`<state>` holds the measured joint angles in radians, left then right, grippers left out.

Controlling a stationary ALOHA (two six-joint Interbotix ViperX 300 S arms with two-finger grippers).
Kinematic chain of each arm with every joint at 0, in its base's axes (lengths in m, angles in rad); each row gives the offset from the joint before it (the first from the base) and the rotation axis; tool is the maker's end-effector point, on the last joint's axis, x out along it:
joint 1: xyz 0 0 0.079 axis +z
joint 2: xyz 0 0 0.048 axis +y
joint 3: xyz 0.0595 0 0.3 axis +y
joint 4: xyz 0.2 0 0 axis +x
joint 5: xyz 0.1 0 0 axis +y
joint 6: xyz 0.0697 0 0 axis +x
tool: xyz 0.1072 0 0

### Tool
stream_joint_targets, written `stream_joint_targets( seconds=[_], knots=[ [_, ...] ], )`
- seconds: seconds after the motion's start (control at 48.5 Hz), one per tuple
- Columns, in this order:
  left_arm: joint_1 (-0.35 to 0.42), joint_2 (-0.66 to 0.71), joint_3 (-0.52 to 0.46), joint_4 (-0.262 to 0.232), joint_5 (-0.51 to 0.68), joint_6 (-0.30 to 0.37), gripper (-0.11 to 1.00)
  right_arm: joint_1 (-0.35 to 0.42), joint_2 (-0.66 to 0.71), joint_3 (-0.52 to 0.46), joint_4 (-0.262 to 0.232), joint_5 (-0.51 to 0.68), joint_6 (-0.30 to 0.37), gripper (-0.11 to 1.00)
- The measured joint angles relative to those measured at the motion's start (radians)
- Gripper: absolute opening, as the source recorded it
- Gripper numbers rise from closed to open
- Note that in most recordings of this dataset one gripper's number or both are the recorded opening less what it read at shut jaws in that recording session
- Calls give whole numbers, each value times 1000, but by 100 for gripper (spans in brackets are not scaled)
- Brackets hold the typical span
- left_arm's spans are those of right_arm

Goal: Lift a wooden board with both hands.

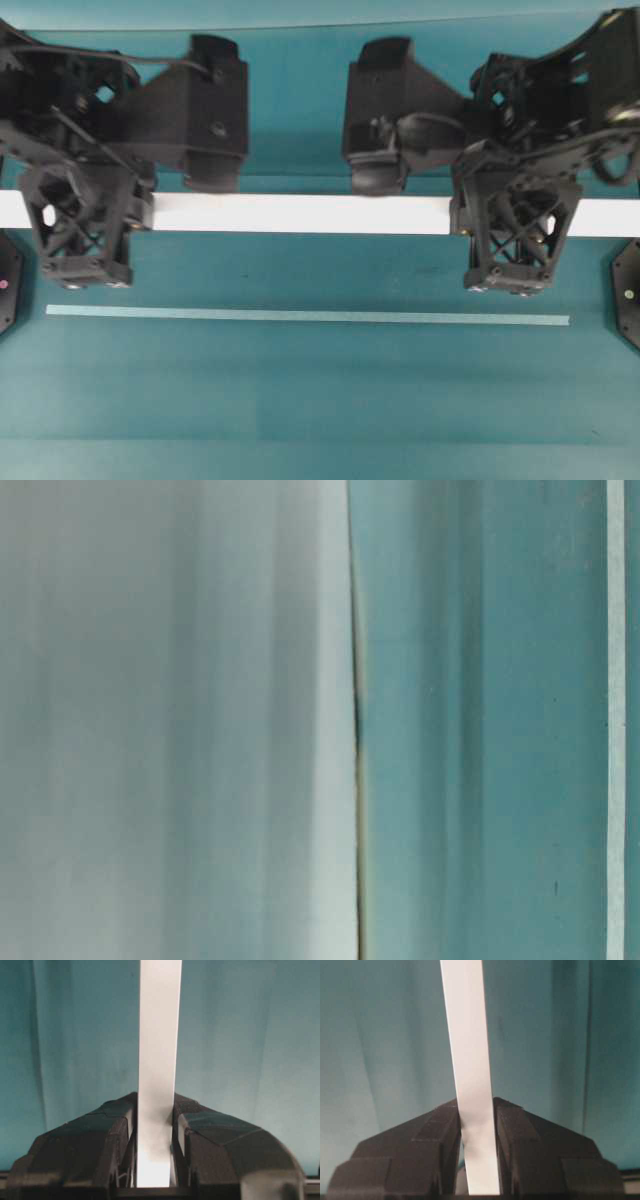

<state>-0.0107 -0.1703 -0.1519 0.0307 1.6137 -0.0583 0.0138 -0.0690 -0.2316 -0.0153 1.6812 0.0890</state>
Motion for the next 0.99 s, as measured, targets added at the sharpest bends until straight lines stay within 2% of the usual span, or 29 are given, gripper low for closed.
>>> stream_joint_targets(
  seconds=[0.371, 0.763, 0.99],
  knots=[
    [-3, 6, 172, 0, -86, -8, 18, -2, -12, 169, 0, -109, 0, 22],
    [-3, 9, 347, 0, -206, -8, 18, -2, -28, 368, 2, -295, -2, 22],
    [2, 15, 413, 0, -293, -8, 18, -2, -26, 474, 0, -390, -2, 22]
  ],
)
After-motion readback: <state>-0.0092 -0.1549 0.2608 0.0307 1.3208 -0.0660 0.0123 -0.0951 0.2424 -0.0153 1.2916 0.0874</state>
